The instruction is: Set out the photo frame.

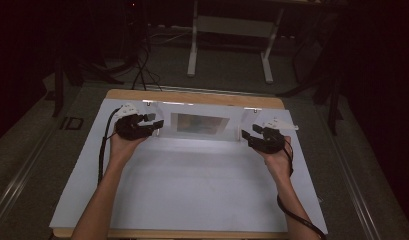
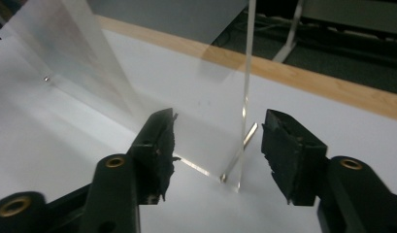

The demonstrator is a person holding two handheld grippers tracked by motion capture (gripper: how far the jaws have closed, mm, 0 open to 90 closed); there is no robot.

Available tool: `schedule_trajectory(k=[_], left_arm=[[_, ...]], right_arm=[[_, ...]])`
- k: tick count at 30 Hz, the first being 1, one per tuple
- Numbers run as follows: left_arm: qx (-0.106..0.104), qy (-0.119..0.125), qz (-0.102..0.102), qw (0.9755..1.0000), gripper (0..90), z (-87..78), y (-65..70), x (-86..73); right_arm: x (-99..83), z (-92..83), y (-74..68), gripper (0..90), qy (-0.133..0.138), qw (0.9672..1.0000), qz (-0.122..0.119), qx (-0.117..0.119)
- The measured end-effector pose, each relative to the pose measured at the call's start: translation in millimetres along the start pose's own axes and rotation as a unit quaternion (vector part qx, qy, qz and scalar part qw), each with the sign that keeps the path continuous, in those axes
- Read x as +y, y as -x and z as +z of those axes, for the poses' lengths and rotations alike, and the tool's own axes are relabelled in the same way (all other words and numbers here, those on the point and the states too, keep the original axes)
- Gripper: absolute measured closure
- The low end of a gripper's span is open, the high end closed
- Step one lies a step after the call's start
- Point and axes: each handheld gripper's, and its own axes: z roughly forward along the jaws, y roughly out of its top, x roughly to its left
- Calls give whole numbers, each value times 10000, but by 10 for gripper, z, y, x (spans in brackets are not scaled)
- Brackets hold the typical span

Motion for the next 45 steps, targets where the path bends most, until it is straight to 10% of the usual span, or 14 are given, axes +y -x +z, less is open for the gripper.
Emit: schedule_trajectory(k=[21,33,45], left_arm=[[350,-262,-11,9990,491,160,-66,-82],[836,-420,114,9955,488,254,-3,-14],[667,-865,-266,9937,494,87,124,71]], right_arm=[[57,249,47,487,189,9997,111,145],[81,363,-3,477,187,9994,-150,-248],[86,191,-90,485,-183,9995,224,-102]])
